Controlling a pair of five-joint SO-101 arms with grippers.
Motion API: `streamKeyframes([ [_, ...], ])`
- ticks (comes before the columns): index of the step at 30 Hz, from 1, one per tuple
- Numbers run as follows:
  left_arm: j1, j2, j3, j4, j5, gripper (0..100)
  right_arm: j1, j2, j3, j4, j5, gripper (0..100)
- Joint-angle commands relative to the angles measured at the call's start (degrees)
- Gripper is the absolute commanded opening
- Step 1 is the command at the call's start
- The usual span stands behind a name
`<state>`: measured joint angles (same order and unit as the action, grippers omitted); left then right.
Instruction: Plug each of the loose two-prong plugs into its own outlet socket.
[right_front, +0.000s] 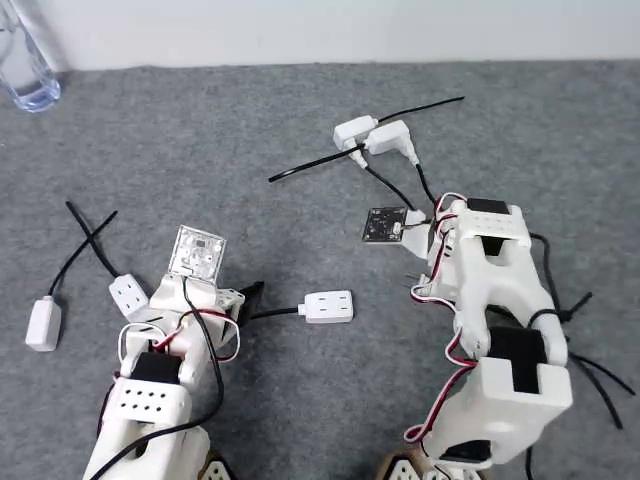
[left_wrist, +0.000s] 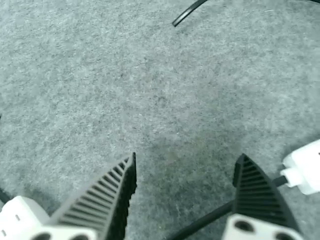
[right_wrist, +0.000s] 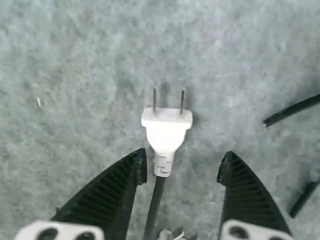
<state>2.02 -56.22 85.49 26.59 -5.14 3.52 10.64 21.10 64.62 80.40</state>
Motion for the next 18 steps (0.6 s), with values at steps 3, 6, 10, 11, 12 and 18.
streamKeyframes([
  [3,0.4,-0.5,-0.3,-1.7,-0.6,30,-1.3,-0.5,-2.0,0.1,0.5,23.8],
  [6,0.4,-0.5,-0.3,-1.7,-0.6,30,-2.4,-0.4,-1.9,0.1,0.4,23.8],
  [10,0.4,-0.5,-0.3,-1.6,-0.6,30,-3.2,-0.3,-1.8,-1.4,0.4,23.7],
  [11,0.4,-0.5,-0.3,-1.6,-0.6,30,-3.2,-0.1,-1.8,-1.9,0.4,23.7],
  [12,0.4,-0.5,-0.3,-1.6,-0.6,30,-3.1,0.4,-1.8,-2.3,0.1,23.7],
  [18,0.6,-0.5,-0.3,-1.6,-0.6,30,-3.1,4.7,-2.3,-5.0,0.0,23.7],
])
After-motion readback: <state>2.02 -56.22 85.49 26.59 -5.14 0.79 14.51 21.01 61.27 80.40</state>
